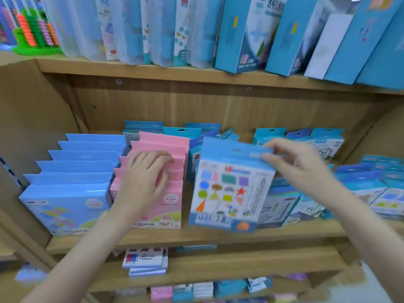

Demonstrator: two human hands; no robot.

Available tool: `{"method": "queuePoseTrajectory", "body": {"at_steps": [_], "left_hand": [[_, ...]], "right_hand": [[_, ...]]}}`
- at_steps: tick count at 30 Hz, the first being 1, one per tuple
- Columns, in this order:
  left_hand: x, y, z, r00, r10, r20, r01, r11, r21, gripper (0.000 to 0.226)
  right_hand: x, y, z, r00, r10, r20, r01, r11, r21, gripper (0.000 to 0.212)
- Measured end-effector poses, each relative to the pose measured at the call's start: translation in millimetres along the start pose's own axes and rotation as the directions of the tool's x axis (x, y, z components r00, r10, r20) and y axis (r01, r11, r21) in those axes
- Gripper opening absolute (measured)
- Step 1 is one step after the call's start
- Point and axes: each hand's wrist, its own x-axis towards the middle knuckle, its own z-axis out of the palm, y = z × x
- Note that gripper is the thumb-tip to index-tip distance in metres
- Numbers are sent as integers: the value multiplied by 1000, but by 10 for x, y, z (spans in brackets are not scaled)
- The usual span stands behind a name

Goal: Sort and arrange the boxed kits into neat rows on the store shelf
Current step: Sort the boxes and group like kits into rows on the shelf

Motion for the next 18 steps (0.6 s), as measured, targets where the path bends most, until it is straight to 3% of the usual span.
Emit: {"method": "queuePoseTrajectory", "body": {"at_steps": [2,6,9,11,13,16,18], "left_hand": [[11,27,-2,999,-32,-10,32,999,-32,33],[17,80,-44,996,-87,23,89,989,-114,35],[-6,155,-18,980,82,179,-74,996,-48,47],[5,205,68,928,176,328,-202,978,45,60],[47,236,143,896,190,401,-252,962,107,63],[117,247,177,882,182,435,-267,953,143,60],[145,252,177,868,203,453,-303,939,160,65]], "right_hand": [[-41,108,259,997,-75,26,78,983,-165,7],[-156,362,709,982,-189,18,172,846,-505,19],[-182,475,773,972,-235,-6,173,731,-660,25],[-162,506,738,971,-234,39,192,674,-713,24],[-125,497,664,974,-203,104,217,678,-702,20],[114,442,428,970,-71,232,168,884,-435,27],[432,509,288,975,-77,210,154,912,-380,22]]}}
